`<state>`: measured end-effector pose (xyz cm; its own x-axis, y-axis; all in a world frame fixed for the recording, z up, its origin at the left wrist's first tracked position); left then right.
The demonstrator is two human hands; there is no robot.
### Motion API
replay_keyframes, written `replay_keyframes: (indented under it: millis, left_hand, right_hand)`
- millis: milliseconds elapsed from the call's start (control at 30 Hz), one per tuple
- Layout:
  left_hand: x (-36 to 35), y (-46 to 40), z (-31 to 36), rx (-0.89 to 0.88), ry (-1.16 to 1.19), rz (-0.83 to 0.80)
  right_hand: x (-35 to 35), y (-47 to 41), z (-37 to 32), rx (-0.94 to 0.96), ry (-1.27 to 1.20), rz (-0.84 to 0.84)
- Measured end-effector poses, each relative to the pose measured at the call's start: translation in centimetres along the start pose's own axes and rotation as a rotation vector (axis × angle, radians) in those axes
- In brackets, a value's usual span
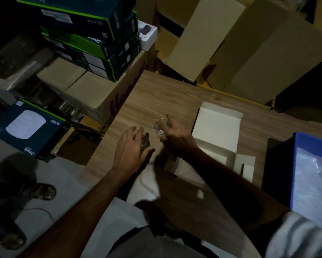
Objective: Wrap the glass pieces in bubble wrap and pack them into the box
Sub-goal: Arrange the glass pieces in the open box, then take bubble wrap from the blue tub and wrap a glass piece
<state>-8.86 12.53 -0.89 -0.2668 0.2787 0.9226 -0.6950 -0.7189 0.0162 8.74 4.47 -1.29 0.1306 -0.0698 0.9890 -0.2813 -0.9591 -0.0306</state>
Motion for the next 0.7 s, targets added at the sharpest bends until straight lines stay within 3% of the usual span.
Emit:
replay_keyframes:
  millis: [133, 333, 433, 700]
  left_hand:
    - [-0.1, 0.8, 2.6, -0.082, 0.097, 0.022]
    - [-2.7, 0.6, 11.0, -0.325, 0.09, -0.02]
    - [-4.5, 1.4, 16.3, -0.471, 0.228, -0.008]
    - [-9.2, 4.2, 30.1, -0.701, 0.18, -0.172]
  right_hand:
    - [2.4, 3.6, 1.7, -0.048, -0.056, 0.102]
    - [5.6, 12.1, 6.4, -0.327, -0.134, 0.18]
    - [6.8, 17.3, 9.5, -0.488, -0.162, 0.203]
    - [6.8, 31.9, 15.7, -0.834, -0.093, 0.271]
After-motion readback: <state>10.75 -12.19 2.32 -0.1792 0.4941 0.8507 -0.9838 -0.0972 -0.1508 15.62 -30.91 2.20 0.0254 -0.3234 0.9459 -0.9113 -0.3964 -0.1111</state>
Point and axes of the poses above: each hand's wrist, its own y-axis away from the middle knuckle, its own x-axis out of the back of the hand, z = x × y, the point moved 2 cm from there along -y, towards the middle knuckle, and after that the axes turned 8 degrees about y, right-handed, at the moved point
